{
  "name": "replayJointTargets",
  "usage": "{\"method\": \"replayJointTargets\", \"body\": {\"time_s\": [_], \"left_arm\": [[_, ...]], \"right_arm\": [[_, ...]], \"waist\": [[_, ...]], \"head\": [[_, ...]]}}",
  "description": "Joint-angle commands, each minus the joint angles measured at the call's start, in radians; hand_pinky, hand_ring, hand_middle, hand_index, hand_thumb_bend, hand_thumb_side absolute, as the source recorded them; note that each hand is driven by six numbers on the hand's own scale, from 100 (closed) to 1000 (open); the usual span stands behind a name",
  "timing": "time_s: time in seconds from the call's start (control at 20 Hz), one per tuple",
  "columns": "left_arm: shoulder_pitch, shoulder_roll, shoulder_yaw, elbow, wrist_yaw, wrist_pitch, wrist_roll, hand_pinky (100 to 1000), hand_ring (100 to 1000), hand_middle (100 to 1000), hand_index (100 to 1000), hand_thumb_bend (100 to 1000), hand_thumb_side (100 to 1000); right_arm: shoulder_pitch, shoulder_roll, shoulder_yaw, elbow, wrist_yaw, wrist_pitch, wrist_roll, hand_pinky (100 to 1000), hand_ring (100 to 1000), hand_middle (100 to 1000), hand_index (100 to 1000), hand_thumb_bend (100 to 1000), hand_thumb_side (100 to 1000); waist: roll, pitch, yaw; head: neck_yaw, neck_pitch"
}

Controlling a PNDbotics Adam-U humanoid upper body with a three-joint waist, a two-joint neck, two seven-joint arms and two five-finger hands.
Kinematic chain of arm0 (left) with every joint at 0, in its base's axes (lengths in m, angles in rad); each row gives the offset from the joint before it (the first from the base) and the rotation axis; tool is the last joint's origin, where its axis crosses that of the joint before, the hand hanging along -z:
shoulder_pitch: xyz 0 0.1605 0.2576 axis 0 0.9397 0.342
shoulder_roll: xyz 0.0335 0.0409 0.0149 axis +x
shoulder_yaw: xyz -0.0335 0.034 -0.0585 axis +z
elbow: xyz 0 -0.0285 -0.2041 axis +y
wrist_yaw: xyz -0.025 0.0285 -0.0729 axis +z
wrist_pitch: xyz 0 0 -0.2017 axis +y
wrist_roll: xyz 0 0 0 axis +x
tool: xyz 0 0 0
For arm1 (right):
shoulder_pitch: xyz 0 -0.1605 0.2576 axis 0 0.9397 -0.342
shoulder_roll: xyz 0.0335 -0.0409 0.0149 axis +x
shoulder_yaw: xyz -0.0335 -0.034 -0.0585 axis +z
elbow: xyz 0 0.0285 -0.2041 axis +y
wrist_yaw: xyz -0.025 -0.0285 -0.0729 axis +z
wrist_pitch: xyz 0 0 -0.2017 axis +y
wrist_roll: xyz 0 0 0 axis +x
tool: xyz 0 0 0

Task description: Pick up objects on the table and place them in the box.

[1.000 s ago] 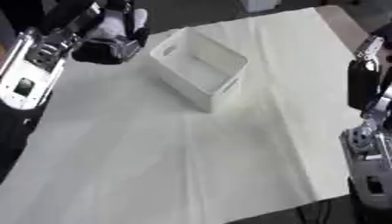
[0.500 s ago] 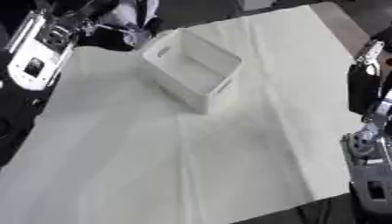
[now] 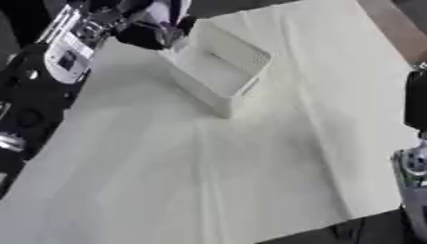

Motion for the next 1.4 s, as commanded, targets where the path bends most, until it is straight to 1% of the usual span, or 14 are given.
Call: {"method": "replayJointTargets", "body": {"time_s": [0.05,0.1,0.15,0.4,0.6,0.8,0.85,1.0,1.05,1.2,1.3,1.35,1.4], "left_arm": [[-0.046,0.006,0.027,0.045,-0.022,-0.019,0.011,100,100,100,336,100,584],[-0.053,0.004,0.031,0.061,-0.029,-0.025,0.014,100,100,100,336,100,584],[-0.059,0.001,0.036,0.075,-0.034,-0.03,0.017,100,100,100,340,100,617],[-0.078,-0.013,0.054,0.133,-0.06,-0.054,0.039,100,100,100,343,100,646],[-0.082,-0.023,0.063,0.162,-0.083,-0.075,0.06,100,100,100,345,100,660],[-0.089,-0.033,0.066,0.182,-0.091,-0.089,0.076,100,100,100,348,100,672],[-0.09,-0.034,0.066,0.186,-0.09,-0.092,0.077,100,100,100,351,100,672],[-0.091,-0.04,0.066,0.201,-0.079,-0.109,0.076,100,100,100,363,100,672],[-0.092,-0.043,0.066,0.206,-0.073,-0.118,0.073,100,100,100,368,100,672],[-0.092,-0.053,0.061,0.224,-0.048,-0.162,0.049,100,100,100,385,100,672],[-0.091,-0.057,0.061,0.241,-0.026,-0.188,0.022,100,100,100,420,100,660],[-0.091,-0.059,0.061,0.249,-0.012,-0.198,0.007,100,100,160,477,100,624],[-0.089,-0.061,0.06,0.256,0.005,-0.205,-0.012,100,120,263,531,100,579]], "right_arm": [[-0.021,-0.027,0.0,-0.026,-0.012,-0.007,-0.003,453,534,646,745,100,898],[-0.023,-0.028,0.0,-0.025,-0.014,-0.007,-0.004,453,534,646,745,100,899],[-0.024,-0.028,0.0,-0.026,-0.017,-0.008,-0.005,452,534,646,745,100,899],[-0.031,-0.03,0.001,-0.031,-0.029,-0.015,-0.012,451,533,645,745,100,900],[-0.038,-0.026,0.002,-0.038,-0.028,-0.022,-0.015,452,533,645,745,100,899],[-0.047,-0.017,0.006,-0.052,-0.014,-0.029,-0.013,456,533,646,745,100,897],[-0.049,-0.013,0.007,-0.055,-0.011,-0.03,-0.012,456,533,646,745,100,896],[-0.054,-0.004,0.009,-0.06,-0.004,-0.031,-0.008,456,533,645,745,100,896],[-0.055,-0.003,0.009,-0.06,-0.003,-0.031,-0.008,456,533,645,745,100,896],[-0.058,0.0,0.01,-0.06,-0.002,-0.03,-0.005,457,533,646,745,100,895],[-0.061,0.002,0.012,-0.059,-0.001,-0.03,-0.003,457,533,646,745,100,895],[-0.062,0.002,0.012,-0.059,0.0,-0.029,-0.002,457,533,646,745,100,895],[-0.063,0.003,0.012,-0.059,0.0,-0.029,-0.001,457,533,646,745,100,895]], "waist": [[-0.003,-0.008,-0.008],[-0.002,-0.005,-0.011],[0.001,-0.002,-0.016],[0.016,0.012,-0.041],[0.024,0.016,-0.056],[0.029,0.017,-0.072],[0.03,0.017,-0.076],[0.029,0.019,-0.084],[0.029,0.019,-0.085],[0.027,0.021,-0.087],[0.025,0.022,-0.09],[0.024,0.022,-0.091],[0.023,0.022,-0.092]], "head": [[0.005,-0.019],[0.005,-0.019],[0.005,-0.016],[0.01,-0.014],[0.015,-0.023],[0.023,-0.04],[0.03,-0.036],[0.065,-0.004],[0.07,0.001],[0.081,-0.003],[0.08,-0.009],[0.079,-0.012],[0.08,-0.015]]}}
